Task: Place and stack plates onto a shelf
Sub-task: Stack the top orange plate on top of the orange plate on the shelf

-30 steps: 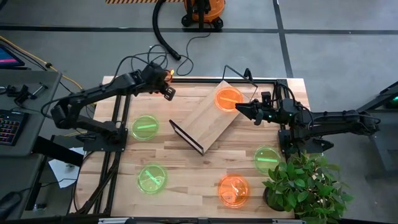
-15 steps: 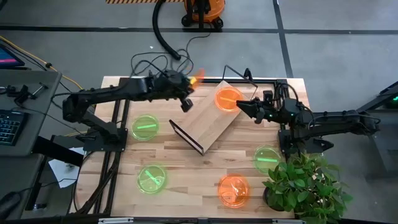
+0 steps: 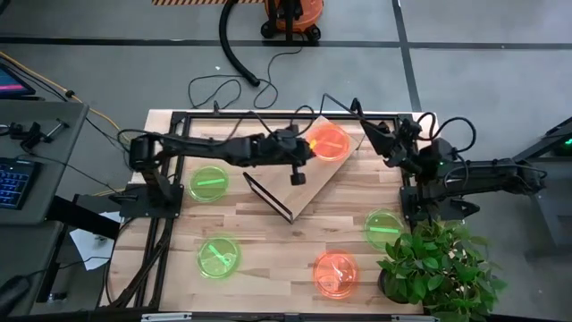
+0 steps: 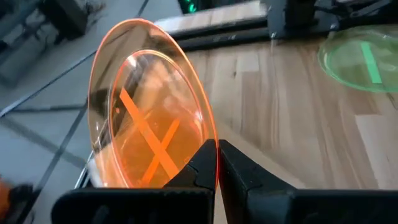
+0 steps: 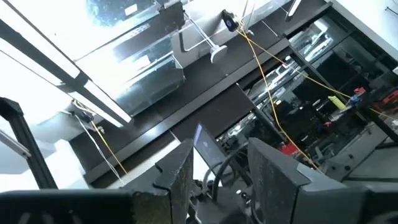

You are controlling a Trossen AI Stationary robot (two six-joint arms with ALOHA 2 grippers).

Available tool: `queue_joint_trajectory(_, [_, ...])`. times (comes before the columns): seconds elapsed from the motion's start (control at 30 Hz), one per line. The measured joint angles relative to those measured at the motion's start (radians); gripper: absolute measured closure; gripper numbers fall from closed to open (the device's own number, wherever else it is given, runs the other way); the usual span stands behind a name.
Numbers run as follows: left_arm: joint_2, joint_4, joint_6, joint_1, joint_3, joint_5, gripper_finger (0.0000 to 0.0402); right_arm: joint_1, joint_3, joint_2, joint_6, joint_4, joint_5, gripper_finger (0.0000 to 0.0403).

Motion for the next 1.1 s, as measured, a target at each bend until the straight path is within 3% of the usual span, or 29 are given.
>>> queue_joint_trajectory(0.23, [0.116, 0.135, 0.083, 0.001, 0.001, 0.019, 0.0401, 0.0, 0.0, 0.002, 0.009, -0.011, 0.0, 0.0263])
queue_joint_trajectory(0.53, [0.204, 0.183, 0.224, 0.003, 0.001, 0.012, 0.0401, 0.0, 0.0, 0.003, 0.009, -0.038, 0.0, 0.0263])
queue_joint_trajectory(0.7, [0.236, 0.238, 0.291, 0.003, 0.0, -0.033, 0.04, 0.0, 0.0, 0.003, 0.009, -0.052, 0.0, 0.0263])
queue_joint_trajectory(1.1, [0.242, 0.255, 0.275, 0.042, 0.0, -0.04, 0.037, 0.0, 0.0, 0.003, 0.025, -0.075, -0.001, 0.0263])
